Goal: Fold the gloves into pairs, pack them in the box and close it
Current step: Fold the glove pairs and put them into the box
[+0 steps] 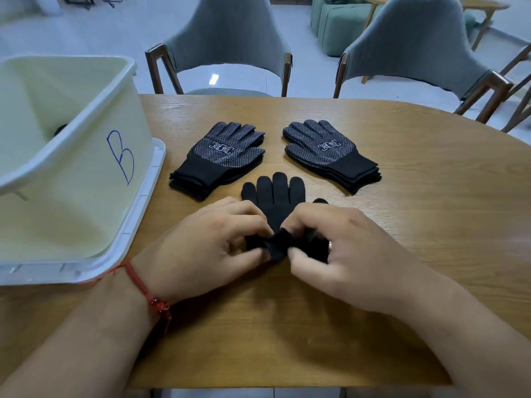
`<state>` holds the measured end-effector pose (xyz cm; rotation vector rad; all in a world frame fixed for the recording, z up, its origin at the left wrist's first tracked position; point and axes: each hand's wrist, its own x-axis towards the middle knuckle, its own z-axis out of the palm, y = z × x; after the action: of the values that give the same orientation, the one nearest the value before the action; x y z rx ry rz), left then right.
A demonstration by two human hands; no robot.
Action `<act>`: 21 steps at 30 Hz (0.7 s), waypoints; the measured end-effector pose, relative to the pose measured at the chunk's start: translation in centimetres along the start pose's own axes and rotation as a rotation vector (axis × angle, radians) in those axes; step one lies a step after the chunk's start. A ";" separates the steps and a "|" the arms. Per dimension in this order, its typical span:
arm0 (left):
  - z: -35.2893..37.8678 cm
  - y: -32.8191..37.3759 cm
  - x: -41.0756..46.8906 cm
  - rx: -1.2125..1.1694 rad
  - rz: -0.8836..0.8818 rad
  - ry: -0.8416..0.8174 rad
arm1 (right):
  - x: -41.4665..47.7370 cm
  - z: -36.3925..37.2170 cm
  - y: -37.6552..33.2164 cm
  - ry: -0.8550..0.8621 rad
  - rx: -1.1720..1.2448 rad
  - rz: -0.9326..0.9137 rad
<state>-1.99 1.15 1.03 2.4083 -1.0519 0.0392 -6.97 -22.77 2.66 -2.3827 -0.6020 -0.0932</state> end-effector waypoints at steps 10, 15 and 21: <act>-0.3 0.4 -0.3 -0.310 -0.219 0.076 | 0.2 -1.2 1.0 -0.046 0.304 0.209; -0.8 0.7 -0.3 -0.479 -0.282 -0.031 | 0.1 -1.3 1.4 -0.110 0.401 0.241; -0.8 1.2 0.1 -0.565 -0.429 0.002 | 0.3 -0.5 2.0 -0.058 0.308 0.287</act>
<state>-2.64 0.72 2.28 2.0488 -0.4398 -0.3547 -5.76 -24.31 1.98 -2.1499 -0.2710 0.1824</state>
